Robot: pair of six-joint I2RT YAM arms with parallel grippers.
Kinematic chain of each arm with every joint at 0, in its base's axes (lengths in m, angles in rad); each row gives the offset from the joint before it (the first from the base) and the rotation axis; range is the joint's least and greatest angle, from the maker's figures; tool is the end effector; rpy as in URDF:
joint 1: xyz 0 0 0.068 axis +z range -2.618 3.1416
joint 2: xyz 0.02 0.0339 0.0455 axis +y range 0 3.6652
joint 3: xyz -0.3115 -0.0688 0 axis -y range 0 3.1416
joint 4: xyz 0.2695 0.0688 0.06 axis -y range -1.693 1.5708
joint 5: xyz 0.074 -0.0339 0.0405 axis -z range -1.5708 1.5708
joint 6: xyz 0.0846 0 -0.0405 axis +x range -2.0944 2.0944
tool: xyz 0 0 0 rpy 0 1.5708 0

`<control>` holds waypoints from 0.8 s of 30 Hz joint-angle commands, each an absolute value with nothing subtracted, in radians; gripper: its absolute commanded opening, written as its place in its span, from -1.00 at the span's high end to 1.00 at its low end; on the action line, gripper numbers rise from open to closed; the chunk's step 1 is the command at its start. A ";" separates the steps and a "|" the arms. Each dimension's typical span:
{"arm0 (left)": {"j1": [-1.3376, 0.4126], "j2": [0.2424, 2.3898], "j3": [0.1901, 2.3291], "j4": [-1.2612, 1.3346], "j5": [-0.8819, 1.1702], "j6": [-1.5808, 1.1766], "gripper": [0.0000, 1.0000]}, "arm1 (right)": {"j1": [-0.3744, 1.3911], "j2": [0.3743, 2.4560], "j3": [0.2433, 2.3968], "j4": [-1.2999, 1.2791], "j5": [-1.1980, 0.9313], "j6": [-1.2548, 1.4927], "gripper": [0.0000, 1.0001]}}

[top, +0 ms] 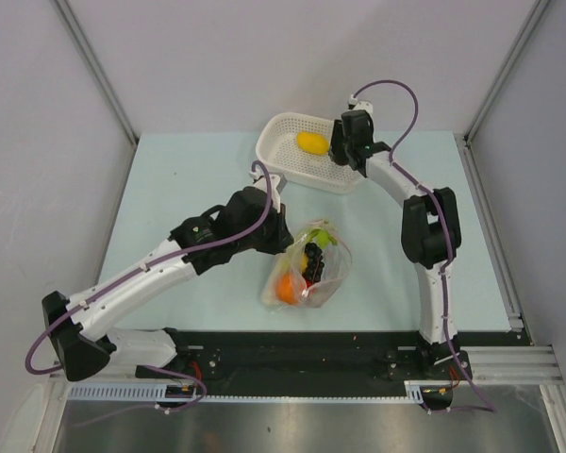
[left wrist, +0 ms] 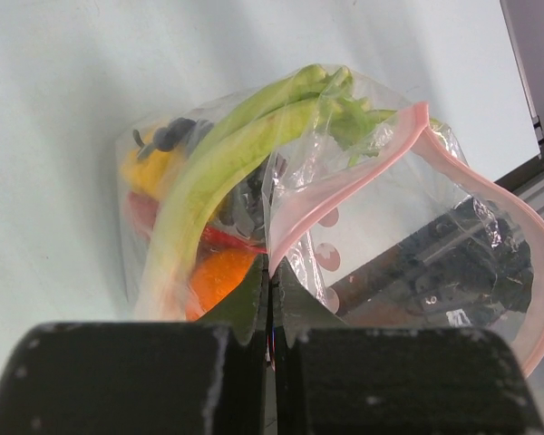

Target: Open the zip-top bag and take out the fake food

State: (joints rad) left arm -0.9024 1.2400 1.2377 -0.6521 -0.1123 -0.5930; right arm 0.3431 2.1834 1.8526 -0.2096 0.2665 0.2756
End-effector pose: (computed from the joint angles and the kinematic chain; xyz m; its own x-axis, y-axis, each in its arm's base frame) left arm 0.2020 -0.2405 0.3713 -0.7179 0.0130 -0.6961 0.3902 0.8355 -0.3868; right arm 0.5790 0.1832 0.2575 -0.4967 0.1013 -0.8620 0.0242 0.9944 0.1030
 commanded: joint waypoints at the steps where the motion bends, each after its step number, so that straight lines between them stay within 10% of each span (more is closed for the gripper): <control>1: -0.902 1.206 1.259 -0.646 -0.101 -0.566 0.99 | 0.330 2.239 2.066 -0.317 0.261 0.287 0.28; 11: -0.902 1.210 1.261 -0.637 -0.104 -0.568 0.99 | 0.353 2.263 2.250 -0.535 0.291 0.261 -0.85; 18: -0.902 1.223 1.262 -0.627 -0.100 -0.565 0.99 | 0.390 2.165 2.401 -0.875 0.316 0.354 -0.89; 24: -0.902 1.235 1.278 -0.618 -0.094 -0.560 0.99 | 0.515 1.791 2.049 -0.942 0.232 0.335 -0.85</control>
State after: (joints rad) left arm -0.9024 1.2324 1.2377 -0.6506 -0.1017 -0.5892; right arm 0.4194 2.0693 2.1998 -0.8497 0.2676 0.3450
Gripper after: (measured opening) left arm 0.007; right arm 0.937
